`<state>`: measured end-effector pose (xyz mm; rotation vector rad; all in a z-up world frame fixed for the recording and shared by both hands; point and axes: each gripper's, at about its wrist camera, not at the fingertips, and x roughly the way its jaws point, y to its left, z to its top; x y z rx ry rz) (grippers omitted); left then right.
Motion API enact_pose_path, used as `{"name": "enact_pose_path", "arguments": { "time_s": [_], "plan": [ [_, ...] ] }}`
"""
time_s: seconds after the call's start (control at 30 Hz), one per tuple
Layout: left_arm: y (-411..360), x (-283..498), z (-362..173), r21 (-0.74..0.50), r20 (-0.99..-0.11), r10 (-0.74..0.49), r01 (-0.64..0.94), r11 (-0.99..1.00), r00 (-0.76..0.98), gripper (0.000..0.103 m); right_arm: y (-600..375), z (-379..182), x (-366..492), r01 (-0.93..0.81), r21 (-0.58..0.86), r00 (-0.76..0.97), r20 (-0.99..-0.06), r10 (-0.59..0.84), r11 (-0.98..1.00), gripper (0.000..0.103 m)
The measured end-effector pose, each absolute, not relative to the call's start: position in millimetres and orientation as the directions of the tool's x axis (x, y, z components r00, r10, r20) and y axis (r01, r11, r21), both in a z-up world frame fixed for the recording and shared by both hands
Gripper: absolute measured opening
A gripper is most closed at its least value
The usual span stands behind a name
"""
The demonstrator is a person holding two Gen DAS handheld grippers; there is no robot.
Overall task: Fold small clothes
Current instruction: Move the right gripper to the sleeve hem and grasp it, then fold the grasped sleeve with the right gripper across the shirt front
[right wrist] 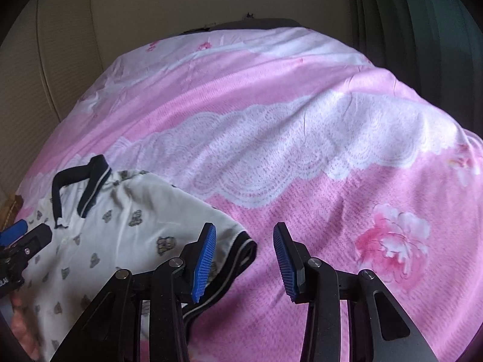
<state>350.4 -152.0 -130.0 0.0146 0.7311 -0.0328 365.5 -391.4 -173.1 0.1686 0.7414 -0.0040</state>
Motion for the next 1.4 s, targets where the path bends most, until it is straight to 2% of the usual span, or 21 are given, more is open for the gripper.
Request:
{"name": "enact_pose_path", "arguments": {
  "time_s": [0.1, 0.17, 0.27, 0.33, 0.63, 0.93, 1.2, 1.4],
  "plan": [
    [-148.7, 348.9, -129.8, -0.002, -0.668, -0.027, 0.035, 0.999, 0.744, 0.103, -392.6, -181.7, 370.0, 0.06, 0.174, 0.715, -0.695, 0.08, 0.983, 0.033],
    [-145.3, 347.2, -128.3, -0.004, -0.665, -0.028, 0.034, 0.999, 0.747, 0.103, -392.9, -184.1, 370.3, 0.05, 0.194, 0.709, -0.697, 0.102, 0.98, 0.02],
    [-137.0, 342.9, -124.3, -0.005, -0.654, -0.024, 0.027, 1.0, 0.756, 0.103, -388.9, -179.3, 366.9, 0.043, 0.197, 0.719, -0.687, 0.107, 0.979, 0.01],
    [-129.9, 340.2, -121.2, -0.01, -0.649, -0.024, 0.023, 1.0, 0.761, 0.103, -382.9, -170.3, 362.6, 0.038, 0.184, 0.73, -0.676, 0.098, 0.982, 0.008],
    [-79.5, 331.6, -103.0, -0.022, -0.607, 0.009, -0.028, 0.999, 0.795, 0.103, -336.3, -122.8, 349.0, 0.012, 0.153, 0.753, -0.652, 0.091, 0.988, 0.007],
    [-23.0, 327.7, -92.0, -0.113, -0.601, -0.008, -0.075, 0.991, 0.8, 0.103, -254.7, -94.6, 350.6, -0.075, 0.162, 0.755, -0.636, 0.162, 0.984, 0.007],
    [-1.6, 330.7, -95.0, -0.129, -0.621, -0.011, -0.088, 0.988, 0.784, 0.103, -190.1, -136.9, 372.8, -0.092, 0.143, 0.687, -0.707, 0.167, 0.985, 0.007],
    [-4.1, 333.5, -99.1, -0.13, -0.634, -0.034, -0.063, 0.989, 0.773, 0.103, -182.8, -185.9, 394.1, -0.05, 0.177, 0.616, -0.769, 0.17, 0.983, 0.007]
  ]
}}
